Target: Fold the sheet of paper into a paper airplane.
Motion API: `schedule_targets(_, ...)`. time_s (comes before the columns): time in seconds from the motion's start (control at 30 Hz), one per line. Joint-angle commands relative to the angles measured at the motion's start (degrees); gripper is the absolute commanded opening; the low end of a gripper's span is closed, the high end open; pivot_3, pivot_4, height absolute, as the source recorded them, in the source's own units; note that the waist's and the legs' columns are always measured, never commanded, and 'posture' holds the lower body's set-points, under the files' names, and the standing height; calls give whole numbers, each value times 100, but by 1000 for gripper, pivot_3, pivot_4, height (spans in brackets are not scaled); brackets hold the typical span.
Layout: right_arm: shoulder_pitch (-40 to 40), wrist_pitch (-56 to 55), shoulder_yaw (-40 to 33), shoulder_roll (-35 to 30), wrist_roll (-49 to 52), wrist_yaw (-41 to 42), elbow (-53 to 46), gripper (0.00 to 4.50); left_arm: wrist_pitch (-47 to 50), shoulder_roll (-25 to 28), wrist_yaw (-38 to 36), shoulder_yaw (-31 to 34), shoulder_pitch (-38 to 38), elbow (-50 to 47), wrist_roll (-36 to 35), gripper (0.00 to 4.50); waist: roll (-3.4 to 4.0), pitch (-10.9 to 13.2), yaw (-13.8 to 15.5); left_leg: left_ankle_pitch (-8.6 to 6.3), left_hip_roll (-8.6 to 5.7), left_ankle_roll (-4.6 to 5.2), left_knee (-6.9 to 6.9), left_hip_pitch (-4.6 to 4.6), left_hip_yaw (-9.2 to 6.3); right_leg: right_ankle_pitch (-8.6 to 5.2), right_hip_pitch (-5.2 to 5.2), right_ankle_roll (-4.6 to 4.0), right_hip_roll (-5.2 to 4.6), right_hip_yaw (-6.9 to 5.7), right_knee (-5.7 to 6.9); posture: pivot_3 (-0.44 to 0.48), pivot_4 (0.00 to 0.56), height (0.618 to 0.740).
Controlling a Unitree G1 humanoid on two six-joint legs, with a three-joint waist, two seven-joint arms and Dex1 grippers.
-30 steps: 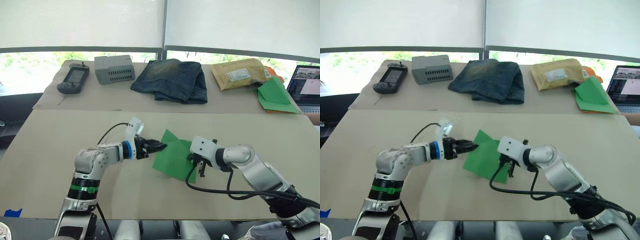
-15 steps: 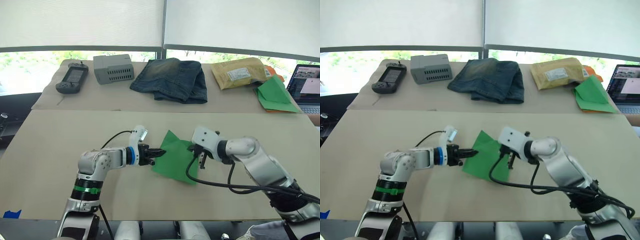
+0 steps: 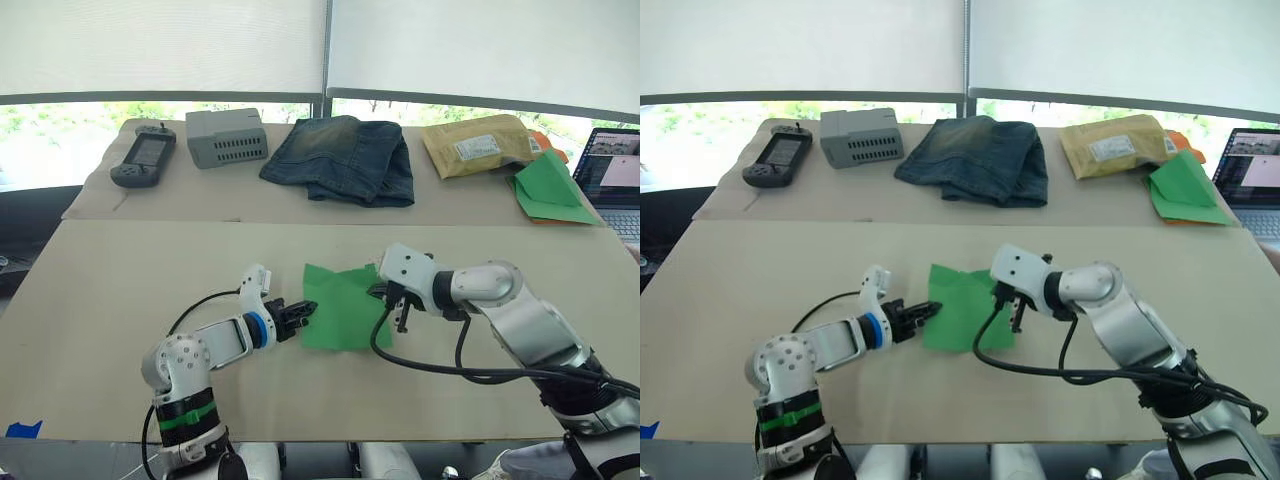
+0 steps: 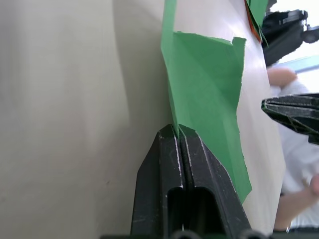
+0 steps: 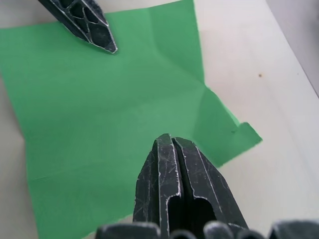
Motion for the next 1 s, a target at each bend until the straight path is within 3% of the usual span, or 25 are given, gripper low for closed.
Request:
schedule_targets(0.03, -128, -39, -128, 14, 63, 25, -191, 0, 356, -204, 239, 197, 23, -419, -31, 42, -1, 0, 4, 0, -1, 0, 0, 0, 1, 0, 1, 0, -1, 0, -1, 0, 150, 740)
schedule_targets(0.37, -61, -220, 230, 202, -87, 35, 98, 0, 513, -492, 532, 287, 99, -553, -75, 42, -2, 1, -2, 0, -3, -2, -1, -1, 4, 1, 0, -1, -1, 0, -5, 0, 150, 740)
schedule_targets(0.53, 7, -438, 428, 339, -212, -47, 405, 0, 513, -481, 533, 355, 48, -575, -129, 1506, -2, 1, 0, 1, -4, -2, 0, -1, 4, 1, 1, -2, -2, 0, -5, 0, 150, 740)
schedule_targets(0.8, 192, -1104, 876, 596, -597, -24, 1358, 0, 513, -388, 608, 438, -29, -642, -283, 4257, -13, -5, -22, 4, -3, -8, 0, 26, 6, 3, 22, -1, 3, 4, -3, 0, 150, 740)
schedule_targets(0.83, 218, -1165, 888, 603, -621, -3, 1445, 0, 513, -333, 604, 452, -30, -684, -338, 4458, -16, -7, -23, 4, -3, -8, 0, 34, 4, -2, 27, 7, 6, 4, -3, 0, 150, 740)
schedule_targets(0.93, 261, -1296, 919, 575, -698, 51, 1581, 0, 513, -157, 558, 493, -31, -754, -521, 4458, -17, -8, -35, 5, -3, -9, -2, 52, 1, -9, 36, 22, 10, 5, -2, 0, 150, 740)
schedule_targets(1.0, 299, -1319, 901, 567, -698, 61, 1592, 0, 457, 333, 231, 830, -256, -764, -735, 4458, -17, -8, -37, 5, 0, -9, -5, 49, -1, -11, 27, 18, 16, 5, 3, 0, 150, 740)
